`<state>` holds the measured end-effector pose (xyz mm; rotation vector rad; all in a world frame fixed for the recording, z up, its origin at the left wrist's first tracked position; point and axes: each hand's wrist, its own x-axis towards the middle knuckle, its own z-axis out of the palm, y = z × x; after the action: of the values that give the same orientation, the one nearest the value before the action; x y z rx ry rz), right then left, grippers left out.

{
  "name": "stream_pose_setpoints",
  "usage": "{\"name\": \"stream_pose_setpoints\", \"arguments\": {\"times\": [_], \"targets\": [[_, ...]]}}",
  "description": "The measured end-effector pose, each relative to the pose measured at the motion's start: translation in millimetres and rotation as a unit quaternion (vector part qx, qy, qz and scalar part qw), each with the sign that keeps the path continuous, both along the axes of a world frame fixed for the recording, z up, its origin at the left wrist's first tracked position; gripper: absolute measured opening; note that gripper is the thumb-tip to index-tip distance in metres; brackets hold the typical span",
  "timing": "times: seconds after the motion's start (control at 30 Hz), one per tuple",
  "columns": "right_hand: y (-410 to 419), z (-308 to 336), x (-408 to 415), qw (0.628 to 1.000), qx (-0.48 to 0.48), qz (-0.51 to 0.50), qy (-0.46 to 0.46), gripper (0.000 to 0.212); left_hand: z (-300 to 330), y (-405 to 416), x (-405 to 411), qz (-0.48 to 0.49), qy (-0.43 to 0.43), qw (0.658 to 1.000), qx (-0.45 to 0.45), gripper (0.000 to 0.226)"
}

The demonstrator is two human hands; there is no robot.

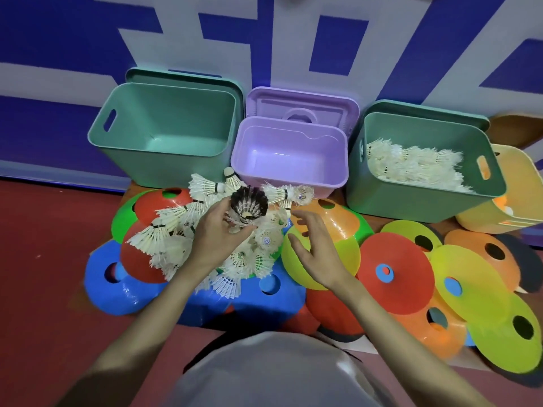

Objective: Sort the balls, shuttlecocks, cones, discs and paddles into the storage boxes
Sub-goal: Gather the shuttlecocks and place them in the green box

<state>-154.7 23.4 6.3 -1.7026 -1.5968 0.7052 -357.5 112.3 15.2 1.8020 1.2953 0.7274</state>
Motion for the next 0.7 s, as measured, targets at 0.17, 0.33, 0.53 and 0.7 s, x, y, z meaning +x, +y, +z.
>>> {"name": "stream_pose_setpoints", "arguments": {"times": [0.17, 0.33, 0.53, 0.7], "targets": [[7, -37, -18, 0.984, -0.125, 0.029, -0.123, 0.049, -3, -4, -18, 0.012, -0.033, 0.999, -0.017, 0.037], [19, -50, -31, 0.975, -0.193, -0.016, -0.105, 0.045, -3, -5, -27, 0.012, -0.029, 0.999, -0.028, 0.039], [14, -25, -34, 0.991, -0.06, -0.091, -0.075, 0.027, -10, -3, -34, -0.001, 0.042, 0.999, -0.031, 0.045], [8, 23, -38, 0.971, 0.136, -0.197, 0.017, 0.012, -3, -3, -28, -0.017, 0.116, 0.993, 0.02, 0.067]]}}
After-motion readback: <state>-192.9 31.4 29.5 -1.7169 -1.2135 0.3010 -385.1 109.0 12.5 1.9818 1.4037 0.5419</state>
